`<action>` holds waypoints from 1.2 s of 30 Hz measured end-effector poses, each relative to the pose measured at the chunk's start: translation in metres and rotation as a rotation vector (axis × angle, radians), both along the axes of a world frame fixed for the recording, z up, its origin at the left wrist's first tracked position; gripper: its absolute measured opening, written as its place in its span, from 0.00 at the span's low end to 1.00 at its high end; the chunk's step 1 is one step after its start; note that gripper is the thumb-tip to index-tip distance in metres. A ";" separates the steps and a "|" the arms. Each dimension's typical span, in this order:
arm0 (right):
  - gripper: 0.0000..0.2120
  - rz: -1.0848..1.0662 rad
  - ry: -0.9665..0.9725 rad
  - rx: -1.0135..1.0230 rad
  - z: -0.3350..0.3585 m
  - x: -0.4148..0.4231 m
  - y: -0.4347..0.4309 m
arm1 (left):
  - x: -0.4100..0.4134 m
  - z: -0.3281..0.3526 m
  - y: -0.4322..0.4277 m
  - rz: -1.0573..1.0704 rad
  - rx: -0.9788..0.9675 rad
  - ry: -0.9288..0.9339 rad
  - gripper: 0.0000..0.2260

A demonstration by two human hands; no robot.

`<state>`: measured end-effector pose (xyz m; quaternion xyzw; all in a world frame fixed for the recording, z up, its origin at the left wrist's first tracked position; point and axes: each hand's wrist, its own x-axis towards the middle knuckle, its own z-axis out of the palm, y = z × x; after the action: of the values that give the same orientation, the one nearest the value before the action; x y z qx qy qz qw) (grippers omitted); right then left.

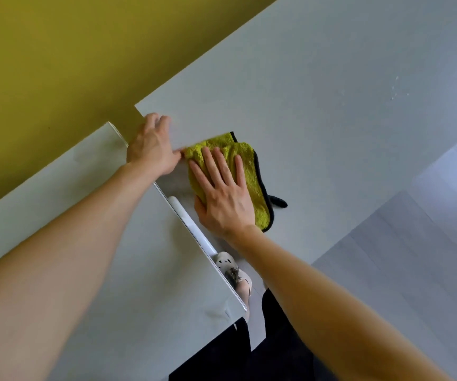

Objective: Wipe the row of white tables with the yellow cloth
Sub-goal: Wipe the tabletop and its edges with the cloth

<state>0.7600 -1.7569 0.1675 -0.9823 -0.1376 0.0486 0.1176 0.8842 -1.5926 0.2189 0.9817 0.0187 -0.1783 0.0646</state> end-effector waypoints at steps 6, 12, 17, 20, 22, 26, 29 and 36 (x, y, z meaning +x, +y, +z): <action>0.37 0.282 0.042 -0.049 0.002 -0.086 -0.145 | -0.013 0.011 -0.011 0.019 0.083 0.032 0.32; 0.38 -0.383 0.030 -0.094 0.003 -0.076 -0.166 | -0.063 0.025 -0.056 -0.213 -0.029 0.031 0.33; 0.37 -0.031 0.056 0.019 0.001 -0.105 -0.084 | -0.072 0.017 -0.091 -0.169 0.032 0.095 0.39; 0.35 0.169 0.015 0.002 -0.002 -0.090 -0.137 | -0.065 0.021 -0.100 -0.148 0.087 0.116 0.40; 0.35 0.038 -0.006 -0.026 -0.006 -0.068 -0.191 | -0.066 0.021 -0.101 -0.157 0.103 0.125 0.40; 0.34 -0.526 0.025 -0.050 0.001 -0.009 -0.257 | -0.076 0.018 -0.094 -0.189 0.084 0.095 0.42; 0.35 -0.649 0.010 -0.076 -0.004 0.000 -0.220 | -0.073 0.018 -0.095 -0.185 0.106 0.090 0.50; 0.36 0.025 0.033 -0.009 -0.002 -0.048 -0.143 | -0.036 0.039 -0.126 -0.290 0.401 0.211 0.60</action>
<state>0.7120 -1.9004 0.1659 -0.9802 -0.1474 0.0666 0.1145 0.8485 -1.7186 0.2578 0.9432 -0.0805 -0.2798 -0.1599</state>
